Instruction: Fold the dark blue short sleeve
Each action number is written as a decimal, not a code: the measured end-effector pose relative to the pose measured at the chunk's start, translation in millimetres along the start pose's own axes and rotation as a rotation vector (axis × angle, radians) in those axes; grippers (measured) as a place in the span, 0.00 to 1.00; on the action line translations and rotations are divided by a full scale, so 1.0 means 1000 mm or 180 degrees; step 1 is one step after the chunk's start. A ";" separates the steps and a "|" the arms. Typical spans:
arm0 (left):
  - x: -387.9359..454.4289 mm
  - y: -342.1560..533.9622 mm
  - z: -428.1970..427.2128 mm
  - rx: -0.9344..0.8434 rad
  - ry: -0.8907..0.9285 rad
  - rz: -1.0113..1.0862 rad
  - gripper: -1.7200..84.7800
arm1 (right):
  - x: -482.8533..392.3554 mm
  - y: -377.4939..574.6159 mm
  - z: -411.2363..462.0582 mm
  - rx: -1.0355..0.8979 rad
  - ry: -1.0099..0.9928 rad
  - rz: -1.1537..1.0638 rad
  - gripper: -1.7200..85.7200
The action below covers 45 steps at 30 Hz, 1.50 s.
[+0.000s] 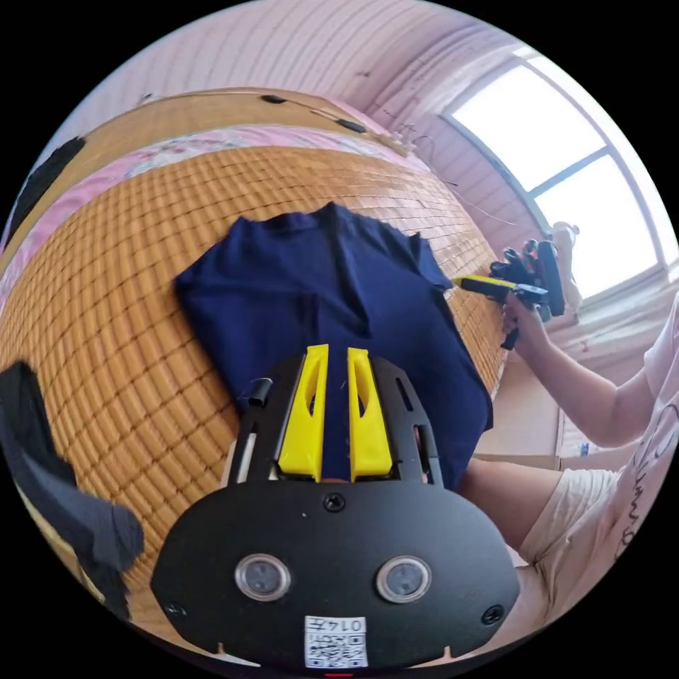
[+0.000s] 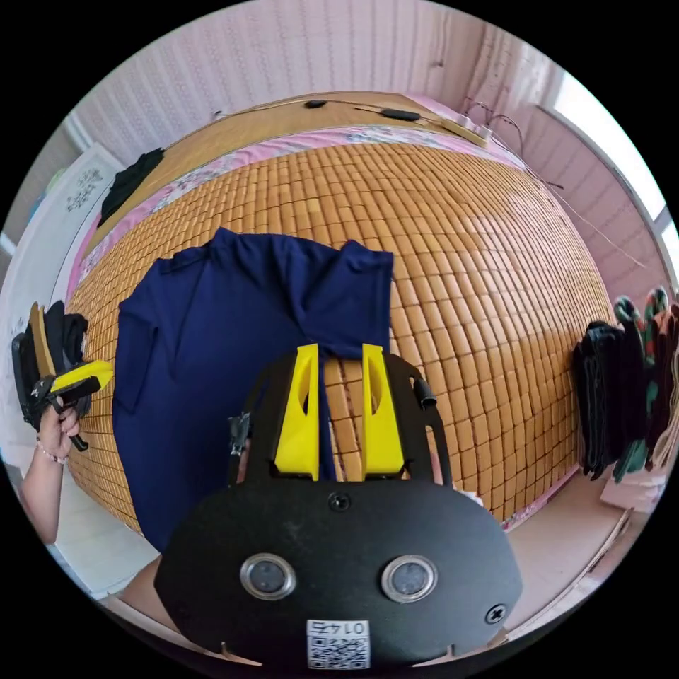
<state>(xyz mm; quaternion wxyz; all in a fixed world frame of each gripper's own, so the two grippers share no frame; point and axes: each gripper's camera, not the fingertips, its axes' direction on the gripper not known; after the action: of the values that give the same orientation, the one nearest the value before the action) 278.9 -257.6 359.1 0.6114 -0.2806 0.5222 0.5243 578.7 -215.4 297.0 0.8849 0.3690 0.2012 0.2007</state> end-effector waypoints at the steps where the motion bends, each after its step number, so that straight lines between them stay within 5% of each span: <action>1: 0.006 -0.012 0.005 0.0003 0.0035 0.0085 0.08 | 0.007 0.003 0.002 -0.0005 -0.0015 0.0031 0.13; 8: 0.100 -0.157 0.090 -0.0082 0.0275 0.1004 0.09 | 0.069 0.026 0.028 0.0100 -0.0272 0.0292 0.13; 12: 0.161 -0.215 0.150 -0.0282 -0.0059 0.1417 0.09 | 0.090 0.036 0.046 0.0082 -0.0423 0.0298 0.10; 19: 0.189 -0.259 0.217 -0.0644 -0.0230 0.1257 0.10 | 0.125 0.048 0.064 0.0102 -0.0776 0.0401 0.06; 23: 0.192 -0.261 0.221 -0.0691 -0.0389 0.1478 0.02 | 0.133 0.049 0.072 0.0148 -0.0794 0.0272 0.05; 29: 0.150 -0.236 0.104 0.0277 0.0082 0.1149 0.01 | 0.123 0.055 0.029 0.0912 -0.1260 -0.0447 0.04; 33: 0.093 -0.161 0.029 0.0545 -0.0006 0.0584 0.06 | 0.090 0.064 0.039 0.0406 -0.1507 -0.1344 0.06; 36: 0.040 -0.107 0.024 0.0076 -0.0036 -0.0010 0.10 | 0.075 0.069 0.064 -0.0110 -0.1376 -0.1571 0.08; 45: -0.060 -0.033 -0.057 0.0659 -0.0592 -0.1007 0.11 | 0.078 -0.027 0.091 0.0201 -0.0991 -0.1090 0.15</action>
<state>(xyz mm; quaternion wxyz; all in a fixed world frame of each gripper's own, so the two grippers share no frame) 296.1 -338.7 391.5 0.7572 -0.2452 0.4640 0.3889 695.6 -245.9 320.1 0.9145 0.3835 0.1281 -0.0181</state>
